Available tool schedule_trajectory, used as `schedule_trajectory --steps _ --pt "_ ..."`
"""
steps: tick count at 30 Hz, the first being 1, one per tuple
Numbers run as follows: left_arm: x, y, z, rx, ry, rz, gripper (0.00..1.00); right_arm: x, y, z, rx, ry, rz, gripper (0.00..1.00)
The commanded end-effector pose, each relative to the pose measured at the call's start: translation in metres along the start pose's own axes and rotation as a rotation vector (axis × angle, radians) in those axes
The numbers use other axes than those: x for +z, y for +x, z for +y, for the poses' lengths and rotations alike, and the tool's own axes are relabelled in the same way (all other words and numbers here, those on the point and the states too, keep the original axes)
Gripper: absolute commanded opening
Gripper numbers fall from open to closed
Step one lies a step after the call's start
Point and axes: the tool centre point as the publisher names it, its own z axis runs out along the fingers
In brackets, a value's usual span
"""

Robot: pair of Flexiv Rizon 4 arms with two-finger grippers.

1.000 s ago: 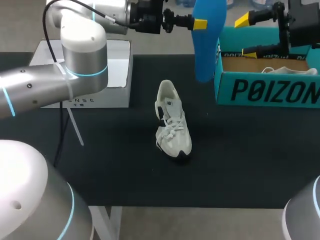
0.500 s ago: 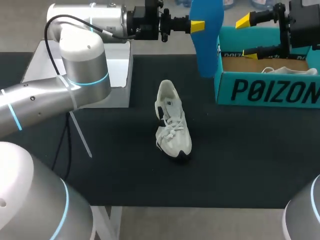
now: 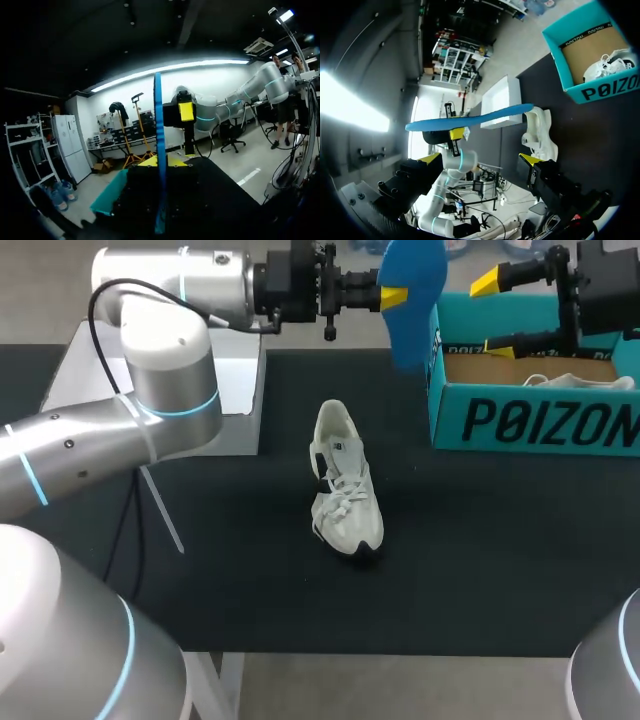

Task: Take the shoe out of the shoebox, open the shoe tongue, remove and reinsert the insole, then place the shoe into the shoebox

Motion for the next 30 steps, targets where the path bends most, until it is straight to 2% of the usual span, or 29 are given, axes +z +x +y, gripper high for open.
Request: schedule_trajectory --steps 1,6,8,9,11,12,14,30 --pt "0.002 0.007 0.003 0.113 0.027 -0.04 0.0 0.0 -0.001 -0.002 0.003 -0.004 -0.001 1.0" --pt "0.002 0.007 0.003 0.113 0.027 -0.04 0.0 -0.001 -0.001 -0.002 0.006 -0.009 0.0 1.0" --pt "0.002 0.009 0.001 0.341 -0.045 0.041 0.0 -0.002 -0.001 -0.003 0.007 -0.012 0.001 1.0" --pt "0.003 0.009 -0.002 0.413 0.008 0.022 0.0 -0.002 -0.001 -0.003 0.008 -0.013 0.001 1.0" --pt "0.003 0.007 -0.008 0.518 0.038 -0.015 0.0 -0.002 -0.001 -0.003 0.009 -0.015 0.0 1.0" --pt "0.002 0.007 -0.01 0.619 0.0 -0.01 0.0 -0.002 -0.002 -0.003 0.01 -0.015 -0.001 1.0" --pt "0.001 0.007 -0.013 0.695 -0.005 -0.058 0.0 -0.002 -0.002 -0.003 0.012 -0.015 0.0 1.0" --pt "0.001 0.007 -0.013 0.695 -0.005 -0.058 0.0 0.0 -0.002 -0.003 0.032 -0.013 0.027 1.0"
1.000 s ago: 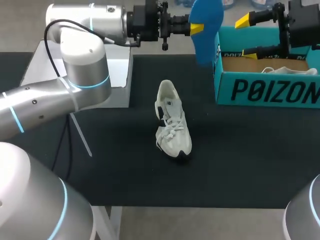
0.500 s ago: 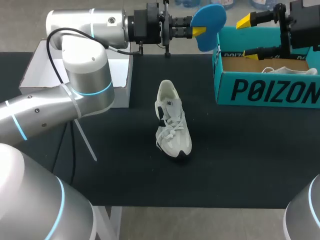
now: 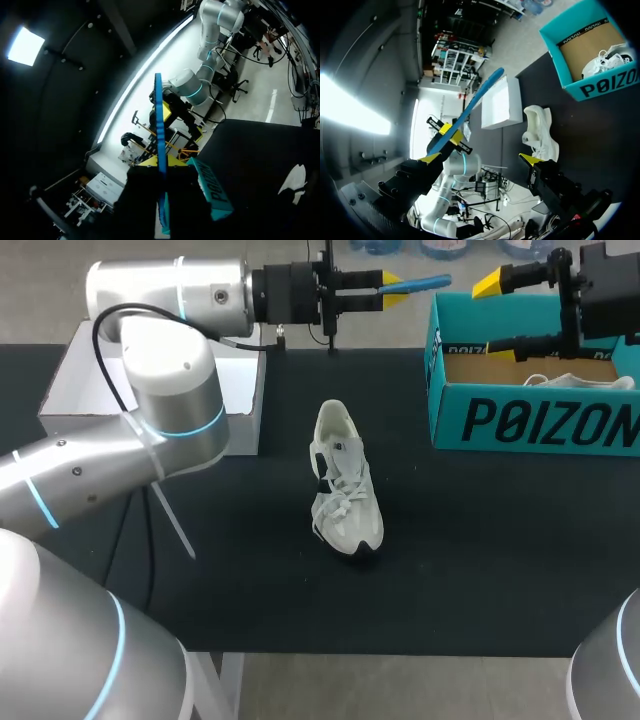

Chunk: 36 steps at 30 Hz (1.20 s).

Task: Take the shoe out of the shoebox, open the shoe tongue, remove and reinsert the insole, then place the shoe into the shoebox

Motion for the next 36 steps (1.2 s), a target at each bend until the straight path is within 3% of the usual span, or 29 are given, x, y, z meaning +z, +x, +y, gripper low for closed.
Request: schedule_trajectory --steps 1,3,5,8,16,25,27,33,36 --pt "0.001 0.002 -0.001 0.002 -0.003 -0.007 0.0 0.002 -0.001 -0.001 0.006 -0.003 0.014 1.0" --pt "0.001 0.001 -0.003 0.009 0.027 -0.024 0.0 0.002 -0.001 -0.001 0.007 -0.004 0.015 1.0" --pt "0.004 0.0 -0.005 0.219 0.065 0.044 0.0 0.001 -0.002 -0.001 0.008 -0.005 0.014 1.0" --pt "0.002 -0.007 -0.01 0.425 0.135 -0.029 0.0 0.0 -0.003 -0.001 0.012 -0.006 0.012 1.0" --pt "0.0 -0.007 -0.01 0.457 0.112 -0.005 0.0 0.001 -0.001 0.0 0.013 -0.01 0.014 1.0" --pt "0.0 -0.007 -0.01 0.457 0.112 -0.005 0.0 0.002 0.011 -0.001 0.04 -0.003 0.13 1.0" --pt "0.001 -0.006 -0.009 0.492 0.08 -0.011 0.0 0.003 0.013 0.001 0.032 -0.005 0.14 1.0" --pt "0.001 0.003 -0.007 0.588 0.042 0.166 0.0 0.012 0.022 0.006 -0.028 -0.012 0.146 1.0" --pt "0.001 0.005 -0.006 0.651 0.034 0.185 0.0 0.018 0.027 0.008 -0.045 -0.003 0.158 1.0"
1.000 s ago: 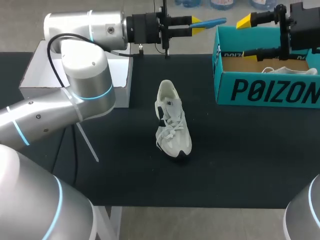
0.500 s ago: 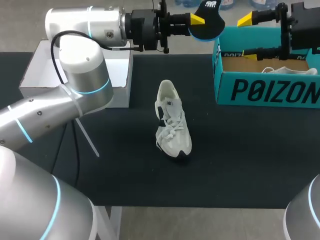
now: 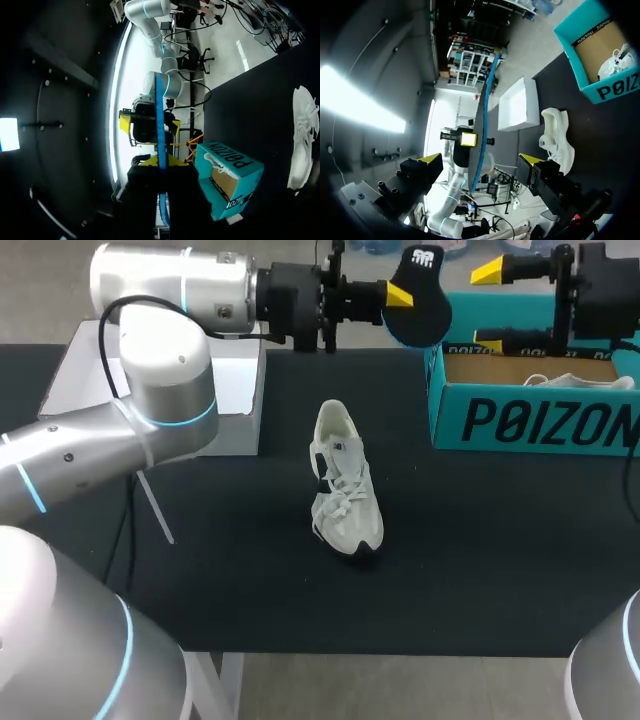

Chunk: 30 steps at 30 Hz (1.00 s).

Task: Take the shoe out of the shoebox, open the shoe tongue, remove and reinsert the insole, then place the shoe into the shoebox

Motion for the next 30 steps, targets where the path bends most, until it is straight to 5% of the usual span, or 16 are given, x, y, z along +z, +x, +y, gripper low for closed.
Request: schedule_trajectory --steps 1,9,15,16,17,30 --pt "-0.004 -0.005 0.002 0.078 0.01 0.077 0.0 0.016 0.005 0.007 -0.011 0.014 0.014 1.0" --pt "0.001 0.0 0.0 0.094 0.018 0.011 0.0 0.032 0.007 0.009 -0.002 0.037 0.068 0.98" --pt "0.009 0.002 -0.002 0.103 0.04 0.002 0.0 0.042 0.007 0.009 -0.002 0.047 0.073 0.65" --pt "0.011 0.002 -0.001 0.103 0.037 -0.019 0.0 0.044 0.007 0.009 -0.004 0.05 0.077 0.5" --pt "0.012 0.001 -0.001 0.103 0.037 -0.023 0.0 0.045 0.007 0.009 -0.004 0.052 0.078 0.47" --pt "0.017 -0.003 0.003 0.146 0.02 -0.047 0.0 0.054 0.006 0.007 0.003 0.065 0.083 0.38"
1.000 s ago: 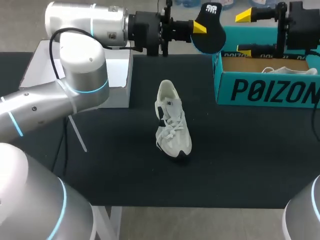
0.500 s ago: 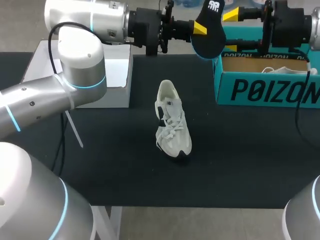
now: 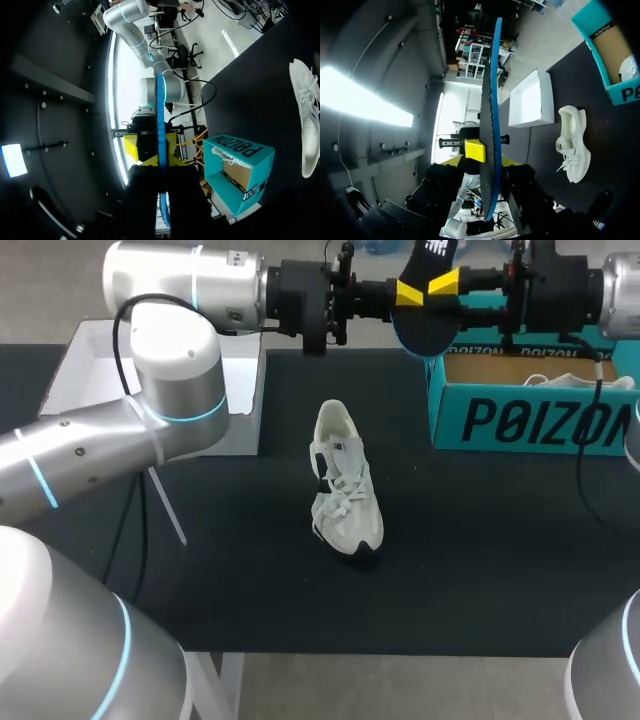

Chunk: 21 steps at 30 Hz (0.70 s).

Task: Take the shoe out of the shoebox, open the shoe tongue, remove and reinsert the insole, then place the shoe into the shoebox

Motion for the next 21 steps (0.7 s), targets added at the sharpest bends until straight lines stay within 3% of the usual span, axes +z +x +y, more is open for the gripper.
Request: schedule_trajectory --steps 1,7,16,17,18,21 --pt "0.0035 0.0018 0.0004 0.004 -0.005 -0.007 0.0 0.004 -0.0021 0.0003 0.004 0.001 -0.002 0.36" --pt "0.0009 0.0013 0.0001 0.005 -0.014 -0.011 0.0 0.0031 -0.0044 0.0001 0.01 0.001 -0.004 0.24" --pt "-0.0015 -0.0005 0.0003 0.013 -0.024 -0.019 0.0 0.001 -0.0071 0.0003 0.02 -0.003 -0.01 0.2" --pt "-0.0014 -0.0005 0.0002 0.013 -0.023 -0.018 0.0 0.0008 -0.0075 0.0001 0.021 -0.003 -0.011 0.15" --pt "-0.0012 -0.0005 0.0 0.013 -0.022 -0.018 0.0 0.0006 -0.0078 0.0 0.021 -0.002 -0.012 0.0" --pt "-0.001 -0.0004 -0.0005 0.012 -0.021 -0.017 0.0 0.0006 -0.0085 -0.0004 0.023 0.003 -0.015 0.0"
